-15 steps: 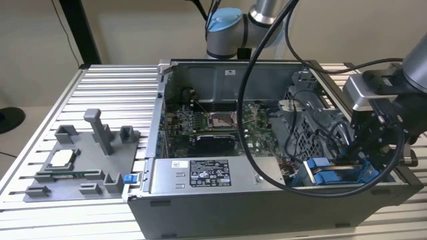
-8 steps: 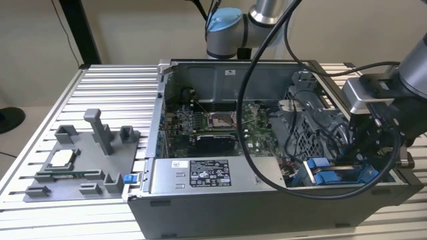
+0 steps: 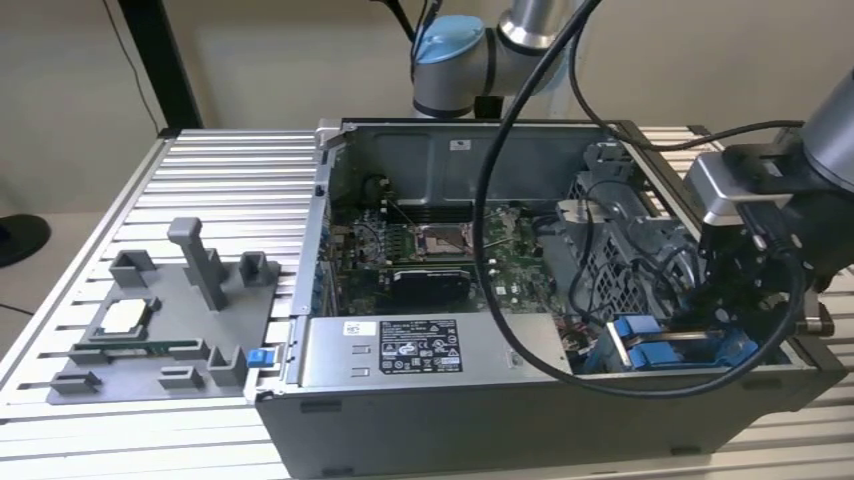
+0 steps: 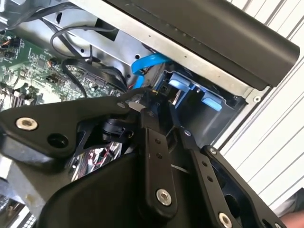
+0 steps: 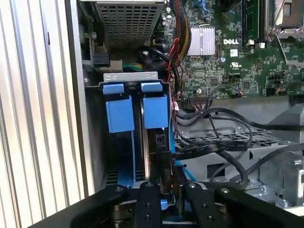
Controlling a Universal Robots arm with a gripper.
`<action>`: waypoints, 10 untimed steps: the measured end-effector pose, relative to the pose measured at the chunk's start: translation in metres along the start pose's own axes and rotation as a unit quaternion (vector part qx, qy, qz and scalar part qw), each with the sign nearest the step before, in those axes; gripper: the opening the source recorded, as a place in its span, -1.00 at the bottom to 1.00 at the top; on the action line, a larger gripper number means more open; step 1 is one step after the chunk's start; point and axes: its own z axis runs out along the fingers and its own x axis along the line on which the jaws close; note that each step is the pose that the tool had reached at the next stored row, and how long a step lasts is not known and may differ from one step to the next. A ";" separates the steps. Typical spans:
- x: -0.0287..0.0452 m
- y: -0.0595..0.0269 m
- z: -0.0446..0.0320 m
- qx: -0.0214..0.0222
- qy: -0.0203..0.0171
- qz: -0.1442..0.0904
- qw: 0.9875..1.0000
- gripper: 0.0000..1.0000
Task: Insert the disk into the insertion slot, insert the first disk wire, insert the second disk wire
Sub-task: 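Insert the second disk wire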
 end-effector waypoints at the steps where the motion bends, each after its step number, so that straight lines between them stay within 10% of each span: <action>1: -0.0005 -0.0001 -0.0034 0.000 0.000 0.000 1.000 1.00; 10: -0.0061 -0.0011 -0.0403 0.000 0.000 0.000 1.000 1.00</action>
